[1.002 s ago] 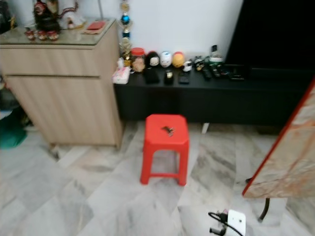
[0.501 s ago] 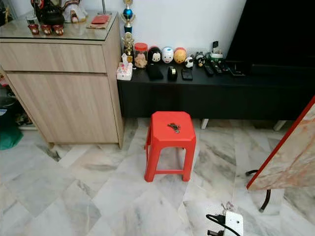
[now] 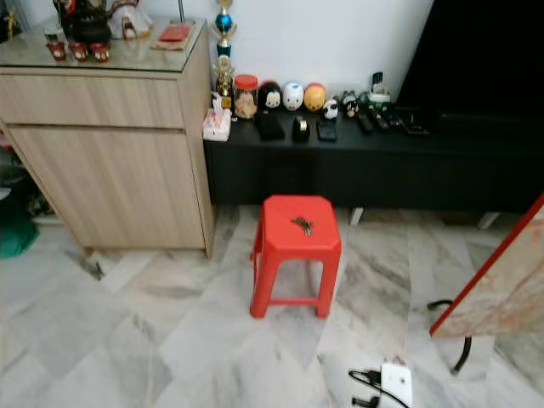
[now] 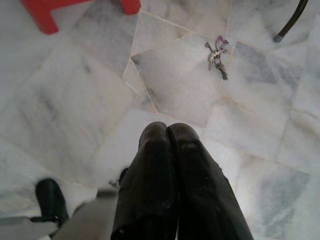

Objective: Hang keys on a hook

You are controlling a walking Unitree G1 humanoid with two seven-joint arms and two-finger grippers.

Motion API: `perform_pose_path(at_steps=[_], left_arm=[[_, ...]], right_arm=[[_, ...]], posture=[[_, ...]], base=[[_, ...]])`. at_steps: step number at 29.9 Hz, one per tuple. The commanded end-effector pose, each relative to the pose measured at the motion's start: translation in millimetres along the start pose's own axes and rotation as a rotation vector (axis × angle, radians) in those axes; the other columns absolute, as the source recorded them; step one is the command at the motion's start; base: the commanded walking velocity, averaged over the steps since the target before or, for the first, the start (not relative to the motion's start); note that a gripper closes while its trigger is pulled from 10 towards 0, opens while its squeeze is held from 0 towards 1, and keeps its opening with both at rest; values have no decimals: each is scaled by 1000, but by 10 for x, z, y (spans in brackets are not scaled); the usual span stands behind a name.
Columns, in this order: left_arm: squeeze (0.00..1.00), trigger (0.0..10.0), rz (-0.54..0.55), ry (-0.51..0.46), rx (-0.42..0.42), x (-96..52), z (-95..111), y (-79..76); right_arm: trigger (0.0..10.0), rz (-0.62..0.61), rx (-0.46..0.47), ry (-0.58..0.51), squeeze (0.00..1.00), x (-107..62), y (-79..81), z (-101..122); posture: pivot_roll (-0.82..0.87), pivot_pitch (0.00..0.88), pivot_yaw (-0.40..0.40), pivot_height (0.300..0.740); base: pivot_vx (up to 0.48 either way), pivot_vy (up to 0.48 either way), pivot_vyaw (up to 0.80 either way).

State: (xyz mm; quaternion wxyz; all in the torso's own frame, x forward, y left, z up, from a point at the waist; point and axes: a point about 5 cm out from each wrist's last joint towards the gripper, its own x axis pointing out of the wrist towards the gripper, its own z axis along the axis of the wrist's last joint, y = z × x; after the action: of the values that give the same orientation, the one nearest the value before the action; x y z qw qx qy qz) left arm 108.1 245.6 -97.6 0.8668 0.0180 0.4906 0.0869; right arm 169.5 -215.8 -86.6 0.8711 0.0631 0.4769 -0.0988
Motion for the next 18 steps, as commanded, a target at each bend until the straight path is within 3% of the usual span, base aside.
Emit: perform_pose_path(at_steps=[1,8,11,12,14,18], left_arm=[[0,10000,-16,11,2,7,-5,-49],[0,10000,-20,8,14,9,7,-44],[0,10000,-21,8,19,8,6,-41],[0,10000,-22,9,20,8,6,-41],[0,10000,-23,10,23,8,5,-41],[0,10000,-25,12,26,7,-1,-43]], right_arm=[[10000,-15,-7,-13,0,-5,-60,25],[10000,4,-30,-36,0,0,-39,71],[10000,15,-46,-38,0,4,-15,89],[10000,35,-57,-41,0,20,145,100],[10000,51,-67,-44,0,29,283,118],[10000,44,-59,-36,0,34,345,125]], posture=[[65,0,-60,740],[68,0,-58,740],[66,0,-55,740],[67,0,-56,740],[67,0,-57,740],[65,0,-54,740]], base=[[319,0,0],[319,0,0],[317,0,475],[319,0,481],[319,0,469],[317,0,0]])
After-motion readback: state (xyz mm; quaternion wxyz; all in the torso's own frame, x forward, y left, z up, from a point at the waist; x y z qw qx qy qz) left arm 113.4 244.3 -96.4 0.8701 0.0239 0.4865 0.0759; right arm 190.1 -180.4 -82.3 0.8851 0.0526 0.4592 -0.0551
